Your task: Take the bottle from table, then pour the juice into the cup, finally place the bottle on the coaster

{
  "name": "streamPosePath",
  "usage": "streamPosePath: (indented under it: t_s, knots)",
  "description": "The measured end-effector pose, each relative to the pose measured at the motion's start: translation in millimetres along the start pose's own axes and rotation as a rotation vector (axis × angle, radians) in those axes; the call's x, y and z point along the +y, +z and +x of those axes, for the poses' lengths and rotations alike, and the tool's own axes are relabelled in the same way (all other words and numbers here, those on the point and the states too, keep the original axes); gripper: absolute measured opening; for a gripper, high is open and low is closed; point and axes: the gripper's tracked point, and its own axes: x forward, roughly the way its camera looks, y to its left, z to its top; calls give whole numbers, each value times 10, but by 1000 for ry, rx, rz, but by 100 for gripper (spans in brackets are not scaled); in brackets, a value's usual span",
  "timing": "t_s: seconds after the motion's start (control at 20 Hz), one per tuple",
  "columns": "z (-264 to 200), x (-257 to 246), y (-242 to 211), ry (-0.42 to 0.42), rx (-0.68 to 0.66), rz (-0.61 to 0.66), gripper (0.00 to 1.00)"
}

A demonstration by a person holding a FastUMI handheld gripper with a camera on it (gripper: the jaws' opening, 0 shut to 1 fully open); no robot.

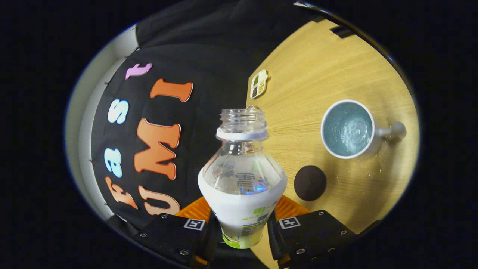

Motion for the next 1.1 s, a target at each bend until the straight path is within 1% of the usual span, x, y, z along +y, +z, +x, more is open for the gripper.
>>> streamPosePath:
  t_s: [0.1, 0.3, 0.45, 0.6, 0.65, 0.75, 0.9, 0.95, 1.0, 1.1]
  knots:
    - [19, 28, 3, -12, -22, -169, 57]
    - [22, 125, 103, -55, -111, -578, 57]
    - [78, 239, 79, -38, -161, -798, 57]
    - [216, 126, -13, -69, -180, -1030, 57]
    - [248, 116, -67, -60, -179, -1089, 57]
    - [317, 46, -65, -68, -196, -1173, 57]
    - [402, -96, -26, -116, -196, -1248, 57]
    - [433, -137, -20, -124, -188, -1252, 57]
    - [489, -160, -18, -122, -184, -1243, 59]
    - [542, -202, 14, -121, -195, -1219, 59]
